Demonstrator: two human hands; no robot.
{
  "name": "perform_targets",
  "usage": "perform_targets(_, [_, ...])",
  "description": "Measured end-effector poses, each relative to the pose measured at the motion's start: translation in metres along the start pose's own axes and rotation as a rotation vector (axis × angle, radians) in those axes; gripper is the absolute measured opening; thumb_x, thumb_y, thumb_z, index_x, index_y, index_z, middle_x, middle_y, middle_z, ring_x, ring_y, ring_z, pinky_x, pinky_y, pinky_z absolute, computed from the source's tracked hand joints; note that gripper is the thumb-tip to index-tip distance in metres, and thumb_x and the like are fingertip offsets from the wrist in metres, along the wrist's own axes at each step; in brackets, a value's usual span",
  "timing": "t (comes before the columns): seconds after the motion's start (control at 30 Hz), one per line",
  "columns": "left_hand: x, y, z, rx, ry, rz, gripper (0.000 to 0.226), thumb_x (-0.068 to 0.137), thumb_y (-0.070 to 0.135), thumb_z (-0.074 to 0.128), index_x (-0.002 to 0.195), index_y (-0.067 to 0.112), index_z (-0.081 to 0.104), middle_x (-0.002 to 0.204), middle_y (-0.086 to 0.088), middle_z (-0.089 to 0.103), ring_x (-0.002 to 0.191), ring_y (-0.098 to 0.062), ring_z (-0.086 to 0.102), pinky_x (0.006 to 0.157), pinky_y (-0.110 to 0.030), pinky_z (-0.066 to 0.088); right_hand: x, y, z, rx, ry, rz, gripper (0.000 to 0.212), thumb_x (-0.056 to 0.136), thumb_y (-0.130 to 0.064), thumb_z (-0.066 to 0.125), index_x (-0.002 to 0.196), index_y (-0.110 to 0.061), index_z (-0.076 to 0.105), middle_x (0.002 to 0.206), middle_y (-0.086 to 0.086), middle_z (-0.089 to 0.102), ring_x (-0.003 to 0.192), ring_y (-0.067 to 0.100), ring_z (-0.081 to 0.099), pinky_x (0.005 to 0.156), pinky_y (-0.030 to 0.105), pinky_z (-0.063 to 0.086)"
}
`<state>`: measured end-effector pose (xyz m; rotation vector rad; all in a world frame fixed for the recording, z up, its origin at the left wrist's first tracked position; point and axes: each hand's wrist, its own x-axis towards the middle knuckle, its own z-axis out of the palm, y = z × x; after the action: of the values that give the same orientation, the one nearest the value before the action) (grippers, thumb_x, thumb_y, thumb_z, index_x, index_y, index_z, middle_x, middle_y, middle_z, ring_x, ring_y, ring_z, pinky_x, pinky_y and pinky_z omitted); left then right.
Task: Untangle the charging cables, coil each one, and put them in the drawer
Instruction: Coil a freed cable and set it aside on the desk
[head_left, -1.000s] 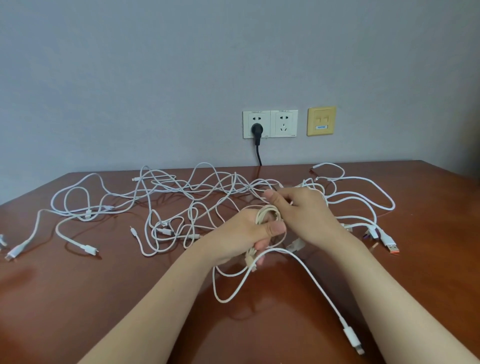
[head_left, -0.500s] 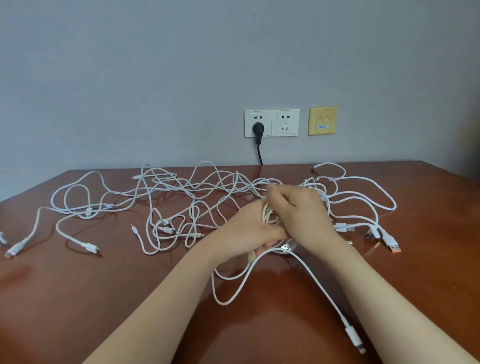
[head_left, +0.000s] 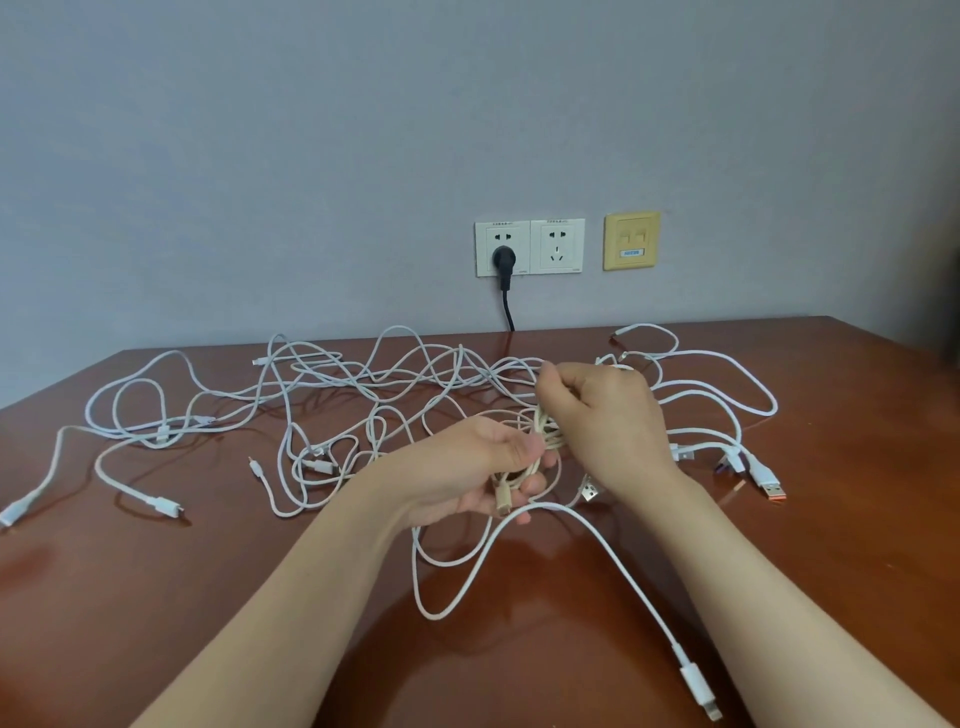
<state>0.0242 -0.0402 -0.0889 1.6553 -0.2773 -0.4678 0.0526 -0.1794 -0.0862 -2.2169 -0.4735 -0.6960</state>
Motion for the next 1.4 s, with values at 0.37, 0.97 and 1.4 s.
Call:
perform_targets(0.37, [0.005,-0.003,-0.015,0.285,0.397,0.186,0.032,0.098,0.011,0.044,0.067,0.014,0.049,0.054,0.006,0.05,0.043,-0.003,0.043,0.045,-0.013,0.036,0.011,0.014,-0.022,0.482,-0.018,0.207,0.031,0.092,-0.016,0.052,0.065,-0.01,0.064,0.046,-0.011,0.052,0.043,-0.002,0.044,0.045,0.01,0.032])
perform_targets(0.97, [-0.002,0.009,-0.008,0.057,0.127,0.353,0.015,0.09,0.016,0.052,0.077,0.009,0.053,0.049,0.008,0.05,0.04,-0.003,0.039,0.042,-0.014,0.035,0.012,0.027,0.001,0.477,-0.102,0.166,0.025,0.091,-0.011,0.057,0.068,-0.013,0.066,0.07,0.027,0.062,0.064,0.016,0.048,0.063,0.029,0.039])
perform_targets(1.4, [0.01,-0.008,-0.039,0.346,0.871,0.246,0.033,0.091,0.012,0.052,0.058,0.016,0.055,0.054,0.002,0.051,0.045,-0.012,0.04,0.051,-0.025,0.035,-0.012,-0.021,0.011,-0.314,-0.308,-0.246,0.027,0.098,-0.035,0.039,0.1,-0.02,0.061,0.098,0.008,0.067,0.099,0.031,0.057,0.072,0.033,0.037])
